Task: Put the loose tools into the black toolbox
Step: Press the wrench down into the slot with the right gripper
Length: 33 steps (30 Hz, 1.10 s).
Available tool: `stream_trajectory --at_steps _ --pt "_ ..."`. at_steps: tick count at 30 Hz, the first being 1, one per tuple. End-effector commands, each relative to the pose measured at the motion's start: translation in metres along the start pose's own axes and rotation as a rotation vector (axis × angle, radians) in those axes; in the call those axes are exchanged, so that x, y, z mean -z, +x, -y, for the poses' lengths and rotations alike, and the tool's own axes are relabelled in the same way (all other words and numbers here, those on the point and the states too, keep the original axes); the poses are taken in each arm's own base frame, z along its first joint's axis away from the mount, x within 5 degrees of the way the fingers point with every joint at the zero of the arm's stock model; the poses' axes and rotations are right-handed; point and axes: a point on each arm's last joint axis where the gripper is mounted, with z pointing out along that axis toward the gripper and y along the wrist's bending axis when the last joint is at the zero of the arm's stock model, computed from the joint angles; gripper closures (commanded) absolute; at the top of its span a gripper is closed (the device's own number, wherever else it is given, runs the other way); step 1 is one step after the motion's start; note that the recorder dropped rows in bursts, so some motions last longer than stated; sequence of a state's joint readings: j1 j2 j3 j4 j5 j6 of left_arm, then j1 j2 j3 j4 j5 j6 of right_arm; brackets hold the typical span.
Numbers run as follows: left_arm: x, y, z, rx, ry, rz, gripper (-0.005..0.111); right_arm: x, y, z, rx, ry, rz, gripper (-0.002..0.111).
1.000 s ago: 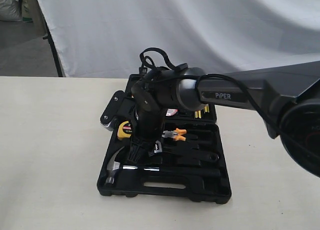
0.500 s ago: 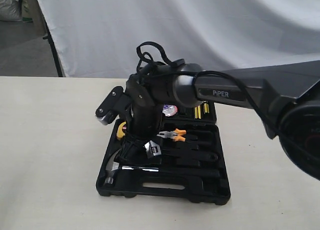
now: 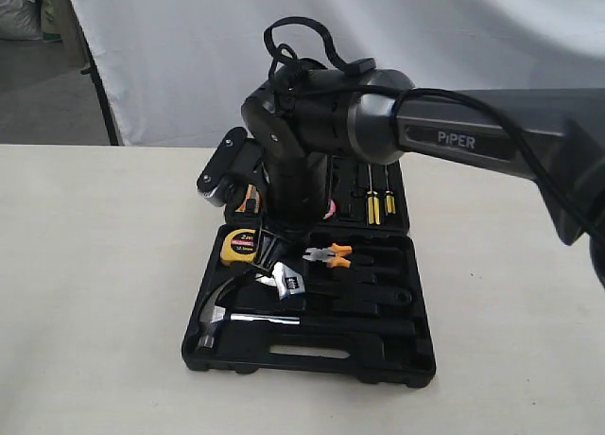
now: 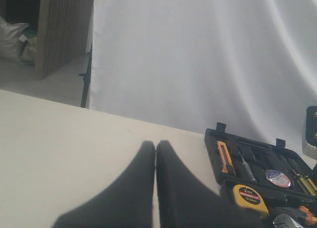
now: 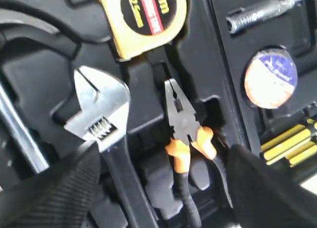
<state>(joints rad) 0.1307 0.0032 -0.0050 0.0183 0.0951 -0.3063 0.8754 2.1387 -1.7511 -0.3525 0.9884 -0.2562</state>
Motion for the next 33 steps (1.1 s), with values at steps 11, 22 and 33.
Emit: stream_trajectory --at_steps 11,22,33 --pt "0.0 -0.002 -0.001 0.0 -0.021 0.02 0.106 -0.044 0.026 0.014 0.101 -0.114 -0.125 0.04" --pt "0.0 -0.002 -0.001 0.0 -0.021 0.02 0.106 -0.071 0.027 0.001 0.159 -0.201 -0.132 0.067" --pt "0.0 -0.002 -0.001 0.0 -0.021 0.02 0.106 -0.071 0.026 -0.001 0.137 -0.219 -0.125 0.109"
